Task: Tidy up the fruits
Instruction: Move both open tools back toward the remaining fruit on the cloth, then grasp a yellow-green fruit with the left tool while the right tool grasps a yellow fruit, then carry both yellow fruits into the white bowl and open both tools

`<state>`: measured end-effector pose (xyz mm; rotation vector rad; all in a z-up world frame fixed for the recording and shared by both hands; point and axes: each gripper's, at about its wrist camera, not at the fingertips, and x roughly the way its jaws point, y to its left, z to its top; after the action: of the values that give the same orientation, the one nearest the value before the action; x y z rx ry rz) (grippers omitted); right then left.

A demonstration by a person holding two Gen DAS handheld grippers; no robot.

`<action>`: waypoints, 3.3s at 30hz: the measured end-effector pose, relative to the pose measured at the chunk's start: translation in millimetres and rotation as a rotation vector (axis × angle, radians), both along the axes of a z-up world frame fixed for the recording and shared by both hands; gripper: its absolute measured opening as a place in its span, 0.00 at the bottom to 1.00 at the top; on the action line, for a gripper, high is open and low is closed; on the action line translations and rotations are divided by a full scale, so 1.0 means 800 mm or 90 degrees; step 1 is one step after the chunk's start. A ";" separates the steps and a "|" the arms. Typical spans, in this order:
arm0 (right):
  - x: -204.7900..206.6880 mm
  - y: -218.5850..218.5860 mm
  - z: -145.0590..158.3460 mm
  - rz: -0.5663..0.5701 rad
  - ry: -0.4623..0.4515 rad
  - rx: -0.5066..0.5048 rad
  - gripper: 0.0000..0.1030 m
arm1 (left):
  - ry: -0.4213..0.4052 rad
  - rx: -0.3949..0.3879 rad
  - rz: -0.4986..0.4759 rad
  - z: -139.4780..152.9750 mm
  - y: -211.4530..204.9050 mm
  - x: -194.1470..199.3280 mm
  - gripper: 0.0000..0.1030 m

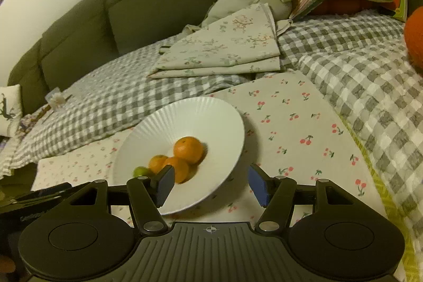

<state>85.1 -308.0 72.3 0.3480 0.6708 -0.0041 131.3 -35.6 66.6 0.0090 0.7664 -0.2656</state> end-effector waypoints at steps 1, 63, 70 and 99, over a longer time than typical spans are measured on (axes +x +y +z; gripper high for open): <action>-0.004 0.003 0.002 0.003 0.000 0.001 0.67 | 0.003 0.003 0.004 0.000 0.006 -0.004 0.72; -0.012 0.094 -0.065 0.172 0.138 -0.115 0.52 | 0.034 0.066 0.006 -0.078 -0.005 0.011 0.25; -0.009 0.097 -0.070 0.179 0.145 -0.121 0.43 | 0.040 0.063 0.018 -0.076 -0.002 0.009 0.25; -0.021 0.108 -0.040 0.166 0.086 -0.195 0.25 | 0.028 0.017 0.028 -0.043 -0.002 -0.003 0.25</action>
<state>68.1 -221.6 40.4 -0.0362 0.8320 0.1181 128.9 -37.3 32.5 0.0121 0.8131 -0.2140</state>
